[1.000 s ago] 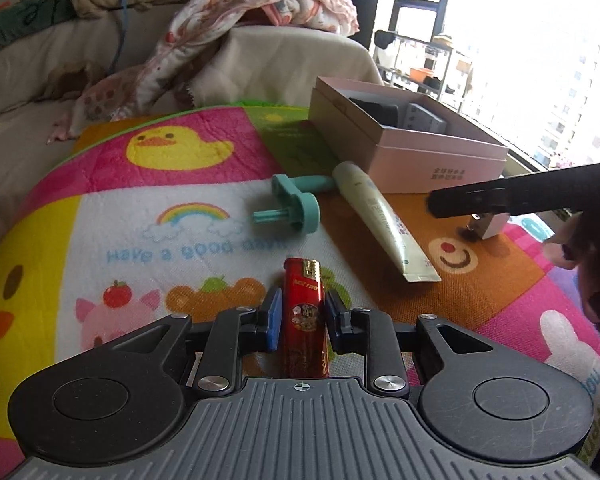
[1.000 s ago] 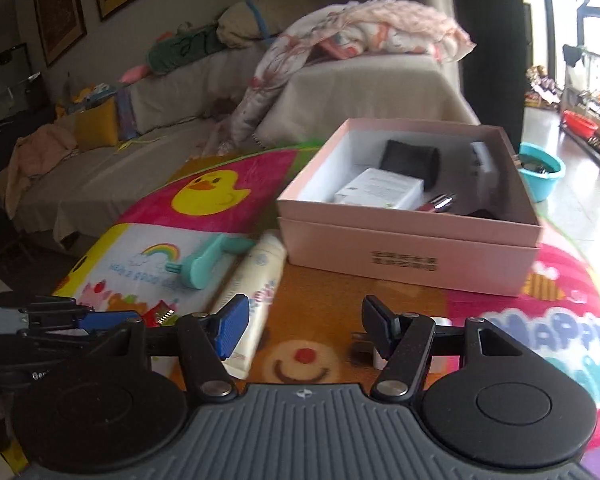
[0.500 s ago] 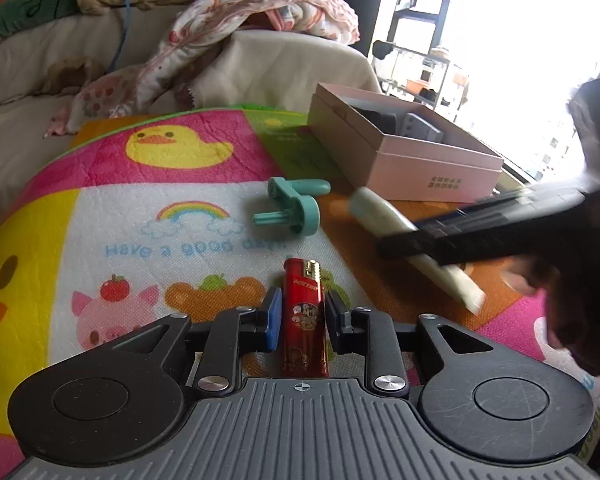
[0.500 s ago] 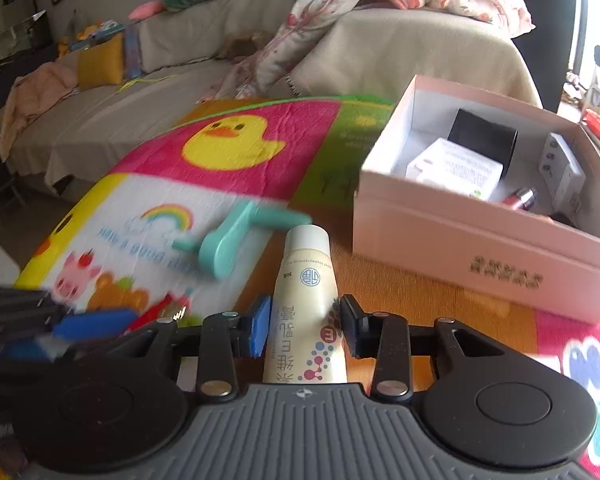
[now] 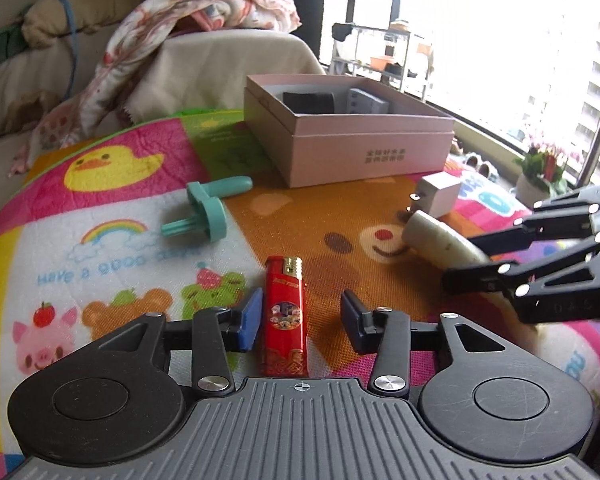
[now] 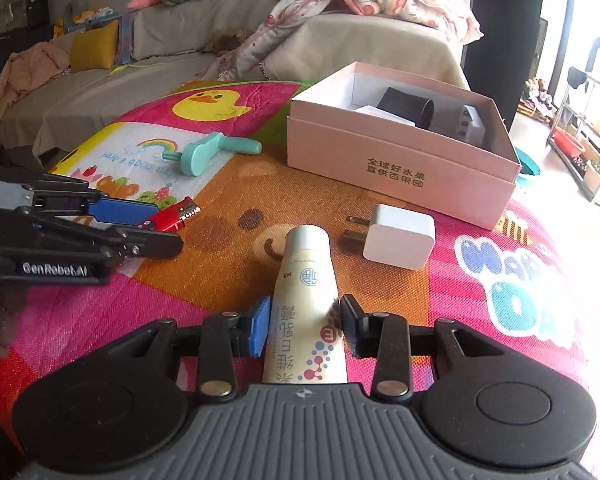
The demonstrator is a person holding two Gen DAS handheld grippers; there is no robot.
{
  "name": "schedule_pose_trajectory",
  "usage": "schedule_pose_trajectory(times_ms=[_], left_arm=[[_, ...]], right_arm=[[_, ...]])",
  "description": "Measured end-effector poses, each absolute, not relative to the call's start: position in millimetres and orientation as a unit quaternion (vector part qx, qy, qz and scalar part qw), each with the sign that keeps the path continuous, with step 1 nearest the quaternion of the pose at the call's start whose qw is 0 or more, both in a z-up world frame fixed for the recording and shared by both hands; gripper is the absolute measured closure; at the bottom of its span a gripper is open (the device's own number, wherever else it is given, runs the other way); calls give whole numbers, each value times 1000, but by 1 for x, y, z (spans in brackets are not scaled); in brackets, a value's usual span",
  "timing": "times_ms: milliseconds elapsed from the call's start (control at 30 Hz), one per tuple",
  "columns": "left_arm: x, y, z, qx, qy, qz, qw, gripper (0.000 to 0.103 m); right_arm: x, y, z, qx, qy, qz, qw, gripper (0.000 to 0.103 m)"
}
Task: Organize rigid objects
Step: 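Grasp the cream tube with the right tool while the left tool holds the lighter, then carry the lighter and tube into the pink box and open both tools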
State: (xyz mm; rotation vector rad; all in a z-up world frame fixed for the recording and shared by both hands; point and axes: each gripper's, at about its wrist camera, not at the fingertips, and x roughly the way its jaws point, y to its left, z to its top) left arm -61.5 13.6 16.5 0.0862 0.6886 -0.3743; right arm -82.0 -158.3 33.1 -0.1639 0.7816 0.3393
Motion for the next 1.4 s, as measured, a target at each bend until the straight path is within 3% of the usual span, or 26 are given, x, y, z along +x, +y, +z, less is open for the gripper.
schedule_pose_trajectory(times_ms=[233,300,567,833,1067,1400], left_arm=[[-62,20,18,5,348,-176,921,55],[-62,20,18,5,348,-176,921,55],[-59,9,17,30,341,-159,926,55],[-58,10,16,23,337,-160,927,55],[-59,9,15,29,334,-159,929,54],[-61,8,14,29,331,-158,930,54]], right_arm=[[-71,-175,43,-46,316,109,941,54],[-63,-178,42,-46,307,89,946,46],[-52,-193,51,-19,285,78,955,45],[-62,-194,29,-7,341,104,934,45],[-72,-179,37,9,342,189,920,46],[-54,-164,33,-7,346,145,927,46]])
